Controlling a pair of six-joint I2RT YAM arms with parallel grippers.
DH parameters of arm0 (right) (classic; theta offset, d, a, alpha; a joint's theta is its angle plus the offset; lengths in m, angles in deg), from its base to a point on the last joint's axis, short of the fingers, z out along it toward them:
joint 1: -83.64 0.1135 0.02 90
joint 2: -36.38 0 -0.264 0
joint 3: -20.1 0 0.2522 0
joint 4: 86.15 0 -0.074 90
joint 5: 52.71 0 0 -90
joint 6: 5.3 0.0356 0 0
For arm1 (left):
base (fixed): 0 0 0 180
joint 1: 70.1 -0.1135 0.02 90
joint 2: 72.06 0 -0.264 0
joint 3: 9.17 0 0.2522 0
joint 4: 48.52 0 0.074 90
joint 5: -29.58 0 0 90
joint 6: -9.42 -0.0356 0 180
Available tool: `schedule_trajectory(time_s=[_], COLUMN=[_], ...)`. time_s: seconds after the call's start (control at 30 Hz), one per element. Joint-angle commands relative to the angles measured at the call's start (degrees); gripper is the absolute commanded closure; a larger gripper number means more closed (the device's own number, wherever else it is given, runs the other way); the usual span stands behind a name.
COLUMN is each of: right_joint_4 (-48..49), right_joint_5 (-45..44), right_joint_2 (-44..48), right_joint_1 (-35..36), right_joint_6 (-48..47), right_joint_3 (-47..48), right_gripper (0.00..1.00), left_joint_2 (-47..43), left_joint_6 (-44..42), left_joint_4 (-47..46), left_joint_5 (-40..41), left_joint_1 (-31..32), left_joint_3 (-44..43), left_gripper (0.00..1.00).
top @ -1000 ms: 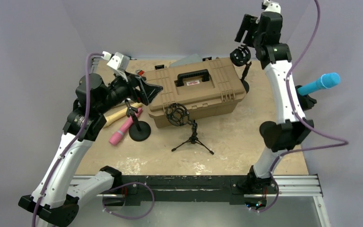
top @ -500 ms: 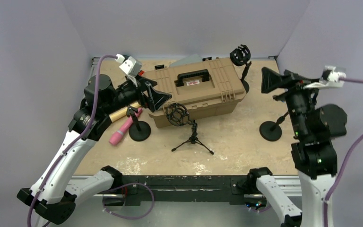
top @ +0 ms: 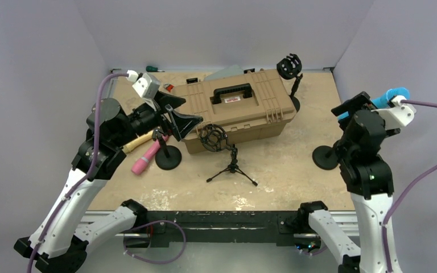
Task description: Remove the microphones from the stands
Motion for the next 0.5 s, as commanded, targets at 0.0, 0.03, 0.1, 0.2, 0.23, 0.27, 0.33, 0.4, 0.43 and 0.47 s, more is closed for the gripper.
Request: schedule_trajectory(time_s=[0.0,0.03,0.1,0.2,0.23,0.27,0.33,0.4,0.43,0.47], right_joint_4=[-3.1,-2.6,-2.1,-0.2,1.6,3.6,6.1,8.5,9.7,10.4], right_joint_5=[-17.3,-18.4,-20.7,-23.4,-24.2,-24.5,-24.4,-23.6,-22.8,-20.9], right_joint_2=[-2.4,-3.0,-4.5,-7.1,-7.8,-8.5,-9.8,-11.0,-11.5,-11.9], right_joint_1=[0.0,0.0,-0.1,-0.1,-0.2,-0.5,-1.4,-3.4,-4.6,-6.4], right_joint_6=[6.3,6.5,7.8,7.9,6.8,5.3,4.1,2.7,2.2,2.0], right_joint_3=[1.0,1.2,1.6,2.0,1.4,1.0,0.8,0.9,0.8,1.0], right_gripper=[0.18,0.19,0.19,0.19,0.18,0.18,0.17,0.17,0.16,0.16], left_joint_2=[-1.1,-1.2,-1.4,-1.4,-1.4,-1.3,-1.2,-1.0,-0.9,-0.8], left_joint_6=[-0.9,-1.0,-1.0,-1.0,-1.1,-1.2,-1.3,-1.3,-1.3,-1.3], left_joint_4=[-2.5,-2.4,-2.3,-2.4,-2.5,-2.4,-2.4,-2.4,-2.4,-2.4], left_joint_5=[0.0,0.2,0.3,0.2,0.2,0.3,0.4,0.5,0.4,0.4], left_joint_1=[0.8,0.9,1.0,1.2,1.4,1.3,1.4,1.5,1.5,1.6], left_joint_3=[0.4,0.4,0.4,0.5,0.5,0.6,0.6,0.7,0.7,0.7], left_gripper=[0.08,0.08,0.08,0.08,0.08,0.08,0.08,0.08,0.08,0.08])
